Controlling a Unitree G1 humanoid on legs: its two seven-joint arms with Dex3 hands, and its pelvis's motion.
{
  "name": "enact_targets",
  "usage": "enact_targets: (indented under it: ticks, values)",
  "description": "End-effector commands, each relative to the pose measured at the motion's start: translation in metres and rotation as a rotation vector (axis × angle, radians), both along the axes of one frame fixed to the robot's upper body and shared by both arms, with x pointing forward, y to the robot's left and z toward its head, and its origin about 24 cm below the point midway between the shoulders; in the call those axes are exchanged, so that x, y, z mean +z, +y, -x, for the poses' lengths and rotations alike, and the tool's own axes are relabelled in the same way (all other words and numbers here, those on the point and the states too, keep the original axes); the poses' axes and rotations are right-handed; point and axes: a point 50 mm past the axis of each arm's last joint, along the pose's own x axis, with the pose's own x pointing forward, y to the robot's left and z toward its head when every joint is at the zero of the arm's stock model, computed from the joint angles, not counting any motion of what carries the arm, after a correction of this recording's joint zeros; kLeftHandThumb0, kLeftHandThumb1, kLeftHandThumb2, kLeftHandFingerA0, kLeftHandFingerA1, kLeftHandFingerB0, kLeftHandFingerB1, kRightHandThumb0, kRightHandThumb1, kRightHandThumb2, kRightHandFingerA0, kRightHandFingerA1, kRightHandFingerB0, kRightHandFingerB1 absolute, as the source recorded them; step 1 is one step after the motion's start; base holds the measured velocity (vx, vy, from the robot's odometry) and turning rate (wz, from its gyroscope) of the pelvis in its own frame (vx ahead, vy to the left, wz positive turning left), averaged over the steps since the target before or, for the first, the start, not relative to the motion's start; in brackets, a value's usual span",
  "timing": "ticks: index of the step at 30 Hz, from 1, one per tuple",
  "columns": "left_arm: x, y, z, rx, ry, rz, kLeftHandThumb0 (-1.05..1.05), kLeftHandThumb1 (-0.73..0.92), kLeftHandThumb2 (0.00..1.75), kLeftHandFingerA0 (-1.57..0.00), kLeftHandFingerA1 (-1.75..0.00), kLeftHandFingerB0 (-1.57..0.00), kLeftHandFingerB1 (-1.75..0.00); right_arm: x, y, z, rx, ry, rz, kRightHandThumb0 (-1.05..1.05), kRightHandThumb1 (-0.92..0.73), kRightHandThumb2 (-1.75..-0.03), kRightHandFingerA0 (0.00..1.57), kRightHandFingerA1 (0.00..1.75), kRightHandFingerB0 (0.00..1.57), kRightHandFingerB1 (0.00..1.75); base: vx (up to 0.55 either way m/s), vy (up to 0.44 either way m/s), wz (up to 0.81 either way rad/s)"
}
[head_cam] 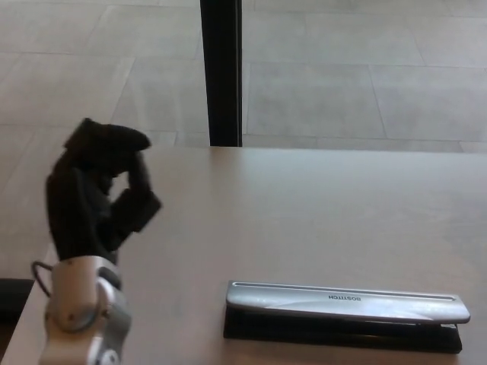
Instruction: A hole pucnch is kept on the middle on the desk infront of the robot and the robot uses both its hands as fists to press on it and use it
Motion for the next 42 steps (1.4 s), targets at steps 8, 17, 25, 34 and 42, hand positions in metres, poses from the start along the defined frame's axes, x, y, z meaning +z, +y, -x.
enact_targets:
  ticks: [8, 17, 25, 34, 42]
  values:
    - [-0.003, -0.104, 0.030, -0.295, 0.106, -0.032, -0.27, 0.77, 1.02, -0.89, -1.75, -0.54, -1.71, -0.017, 0.121, 0.011, 0.602, 0.090, 0.154, -0.27, -0.66, -1.08, 1.02, 1.75, 0.74, 1.41, 0.00, 0.000, 0.00]
    - [-0.018, -0.122, 0.039, -0.370, 0.182, -0.038, -0.26, 0.79, 1.00, -0.89, -1.75, -0.52, -1.71, -0.054, 0.135, 0.012, 0.604, 0.243, 0.161, -0.30, -0.65, -1.15, 1.29, 1.75, 0.81, 1.39, 0.00, 0.000, 0.00]
    - [-0.034, -0.129, 0.039, -0.342, 0.250, 0.007, -0.30, 0.84, 0.93, -0.85, -1.75, -0.48, -1.75, -0.064, 0.135, 0.004, 0.587, 0.253, 0.165, -0.33, -0.66, -1.11, 1.29, 1.75, 0.80, 1.41, 0.00, 0.000, 0.00]
    - [-0.064, -0.133, 0.039, -0.255, 0.356, 0.057, -0.31, 0.87, 0.90, -0.84, -1.75, -0.45, -1.75, -0.069, 0.127, -0.002, 0.542, 0.264, 0.175, -0.34, -0.68, -1.05, 1.08, 1.75, 0.62, 1.70, 0.00, 0.000, 0.00]
    - [-0.083, -0.141, 0.044, -0.195, 0.432, 0.157, -0.36, 0.90, 0.85, -0.85, -1.75, -0.43, -1.75, -0.078, 0.129, -0.006, 0.527, 0.284, 0.182, -0.34, -0.69, -1.04, 1.08, 1.75, 0.63, 1.68, 0.00, 0.000, 0.00]
